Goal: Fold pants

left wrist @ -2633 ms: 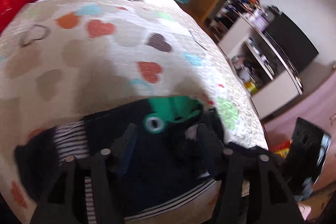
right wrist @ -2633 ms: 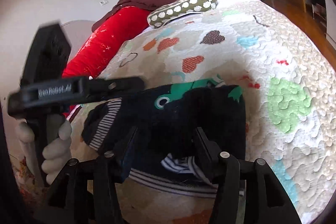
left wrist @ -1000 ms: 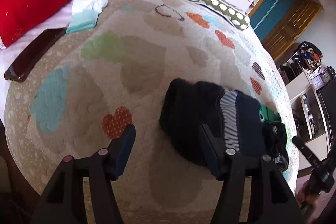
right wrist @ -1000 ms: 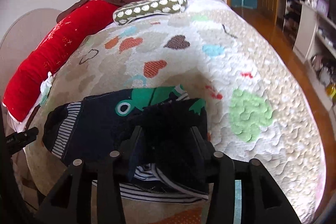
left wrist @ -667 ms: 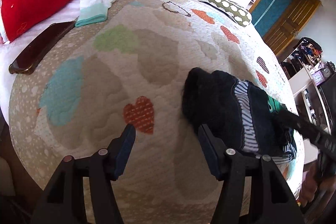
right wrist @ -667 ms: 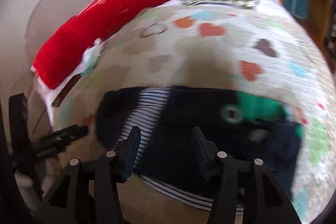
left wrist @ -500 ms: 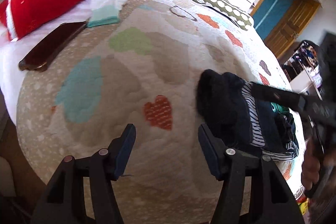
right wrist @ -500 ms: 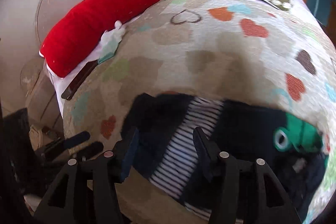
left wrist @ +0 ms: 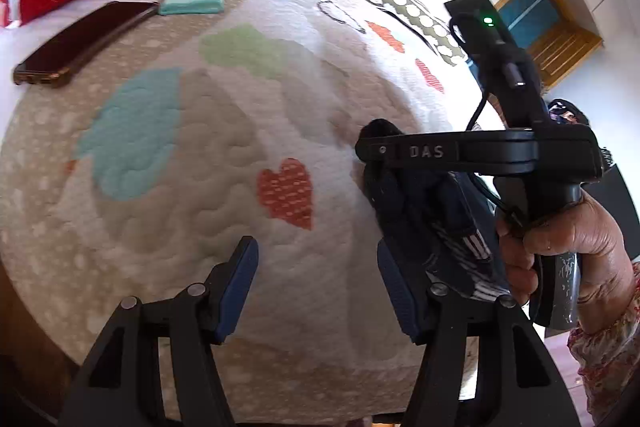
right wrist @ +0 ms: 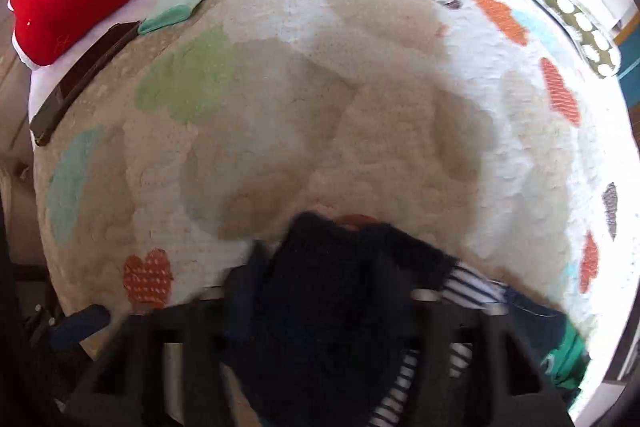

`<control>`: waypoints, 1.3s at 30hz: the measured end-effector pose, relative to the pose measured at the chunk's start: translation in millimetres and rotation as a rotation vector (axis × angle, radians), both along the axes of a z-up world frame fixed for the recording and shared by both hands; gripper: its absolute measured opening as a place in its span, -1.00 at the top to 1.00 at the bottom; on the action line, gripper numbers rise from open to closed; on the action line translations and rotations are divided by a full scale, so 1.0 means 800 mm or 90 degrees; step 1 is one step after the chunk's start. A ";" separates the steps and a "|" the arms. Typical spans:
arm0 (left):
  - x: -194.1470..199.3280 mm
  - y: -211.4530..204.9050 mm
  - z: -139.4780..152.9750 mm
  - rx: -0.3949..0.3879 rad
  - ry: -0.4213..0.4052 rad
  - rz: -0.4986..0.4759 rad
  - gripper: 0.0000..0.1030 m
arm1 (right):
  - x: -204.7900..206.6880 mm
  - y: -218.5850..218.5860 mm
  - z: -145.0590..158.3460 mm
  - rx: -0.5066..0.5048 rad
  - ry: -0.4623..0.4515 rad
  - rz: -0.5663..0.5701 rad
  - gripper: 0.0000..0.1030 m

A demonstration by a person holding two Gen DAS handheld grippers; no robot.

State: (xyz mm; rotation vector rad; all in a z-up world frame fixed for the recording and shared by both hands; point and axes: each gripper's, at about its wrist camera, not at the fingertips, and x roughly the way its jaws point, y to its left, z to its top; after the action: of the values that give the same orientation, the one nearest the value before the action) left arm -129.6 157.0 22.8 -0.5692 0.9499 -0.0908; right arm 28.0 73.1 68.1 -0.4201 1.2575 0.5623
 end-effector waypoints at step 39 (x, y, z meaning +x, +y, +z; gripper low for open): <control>0.054 -0.244 0.057 0.006 0.008 -0.275 0.56 | -0.072 -0.467 0.062 0.389 -0.066 -0.405 0.44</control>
State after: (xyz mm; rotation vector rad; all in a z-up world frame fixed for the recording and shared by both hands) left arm -86.3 -38.1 68.8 -0.3481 1.0735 -0.4689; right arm -29.9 -300.1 117.8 0.4483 0.9823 0.3414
